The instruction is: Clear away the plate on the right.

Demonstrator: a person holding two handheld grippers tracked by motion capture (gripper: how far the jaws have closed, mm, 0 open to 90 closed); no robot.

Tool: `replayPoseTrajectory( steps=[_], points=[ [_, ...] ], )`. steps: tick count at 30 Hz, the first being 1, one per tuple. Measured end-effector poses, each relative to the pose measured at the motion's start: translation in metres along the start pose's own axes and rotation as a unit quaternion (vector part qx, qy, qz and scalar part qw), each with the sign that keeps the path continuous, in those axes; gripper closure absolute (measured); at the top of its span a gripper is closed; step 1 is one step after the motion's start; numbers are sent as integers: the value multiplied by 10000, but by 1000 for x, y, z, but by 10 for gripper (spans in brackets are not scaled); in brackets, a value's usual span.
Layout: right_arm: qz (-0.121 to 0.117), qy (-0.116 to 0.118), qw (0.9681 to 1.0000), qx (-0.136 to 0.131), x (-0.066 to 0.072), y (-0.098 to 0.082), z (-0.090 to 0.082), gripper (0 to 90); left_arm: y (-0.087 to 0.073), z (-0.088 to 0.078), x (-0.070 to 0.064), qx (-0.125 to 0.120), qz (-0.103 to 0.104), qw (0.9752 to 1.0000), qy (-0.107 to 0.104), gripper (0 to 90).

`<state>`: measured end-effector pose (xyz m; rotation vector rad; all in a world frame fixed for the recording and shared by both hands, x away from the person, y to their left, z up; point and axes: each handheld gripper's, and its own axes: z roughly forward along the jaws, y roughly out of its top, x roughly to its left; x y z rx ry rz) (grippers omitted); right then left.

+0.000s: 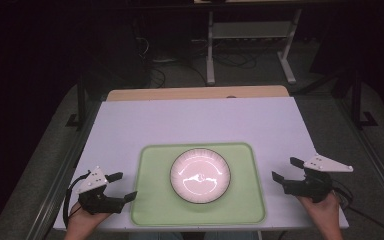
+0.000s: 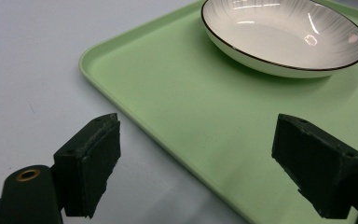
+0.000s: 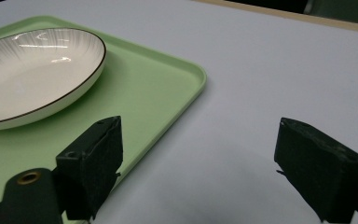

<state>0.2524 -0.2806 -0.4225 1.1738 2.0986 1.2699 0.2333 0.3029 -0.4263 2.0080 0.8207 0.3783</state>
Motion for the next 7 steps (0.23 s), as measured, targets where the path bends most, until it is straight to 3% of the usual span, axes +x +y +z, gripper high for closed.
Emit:
replayPoseTrajectory(
  steps=[7],
  points=[
    [-35, -50, 10000, 16, 3, -2, 0, 147, 0, -2, 1, -31, -1, 10000, 4, 152]
  ],
)
